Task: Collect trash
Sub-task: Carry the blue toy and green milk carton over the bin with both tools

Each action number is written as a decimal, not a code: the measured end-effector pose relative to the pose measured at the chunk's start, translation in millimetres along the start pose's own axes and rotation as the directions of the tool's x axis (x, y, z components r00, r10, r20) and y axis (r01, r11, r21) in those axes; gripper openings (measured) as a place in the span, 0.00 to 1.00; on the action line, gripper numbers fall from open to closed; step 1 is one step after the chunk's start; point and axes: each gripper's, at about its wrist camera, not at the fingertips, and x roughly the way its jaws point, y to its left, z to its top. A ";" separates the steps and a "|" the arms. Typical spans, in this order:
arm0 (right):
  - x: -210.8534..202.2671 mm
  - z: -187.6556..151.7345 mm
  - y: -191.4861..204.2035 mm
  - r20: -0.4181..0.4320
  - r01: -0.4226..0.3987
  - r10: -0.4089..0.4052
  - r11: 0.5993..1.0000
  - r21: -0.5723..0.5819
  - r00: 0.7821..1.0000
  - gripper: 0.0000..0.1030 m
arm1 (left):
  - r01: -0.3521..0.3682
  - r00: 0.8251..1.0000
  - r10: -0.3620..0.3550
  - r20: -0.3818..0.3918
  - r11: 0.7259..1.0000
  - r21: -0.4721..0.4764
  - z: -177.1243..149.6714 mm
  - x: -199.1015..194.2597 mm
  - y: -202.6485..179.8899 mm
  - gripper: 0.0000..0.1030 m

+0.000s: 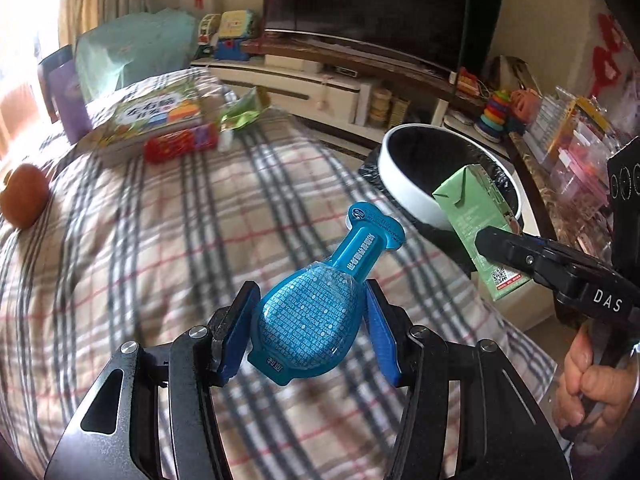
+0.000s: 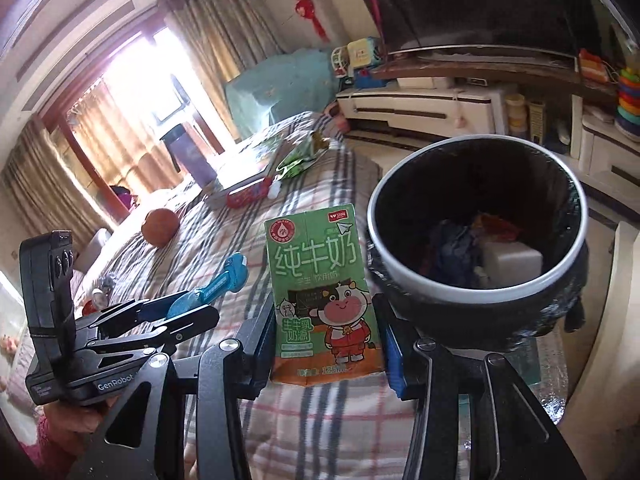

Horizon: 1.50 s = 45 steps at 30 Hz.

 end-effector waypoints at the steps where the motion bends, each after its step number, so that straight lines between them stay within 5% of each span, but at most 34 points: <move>1: -1.9 -0.4 -2.4 0.004 0.003 -0.003 1.000 0.003 1.000 0.45 | 0.002 1.000 -0.002 0.000 1.000 0.005 1.6 1.3 -2.8 0.51; 45: -29.7 40.2 -91.8 0.074 0.151 -0.160 0.982 0.116 0.984 0.45 | 0.051 0.999 -0.051 -0.002 0.987 0.154 72.7 50.2 -88.8 0.51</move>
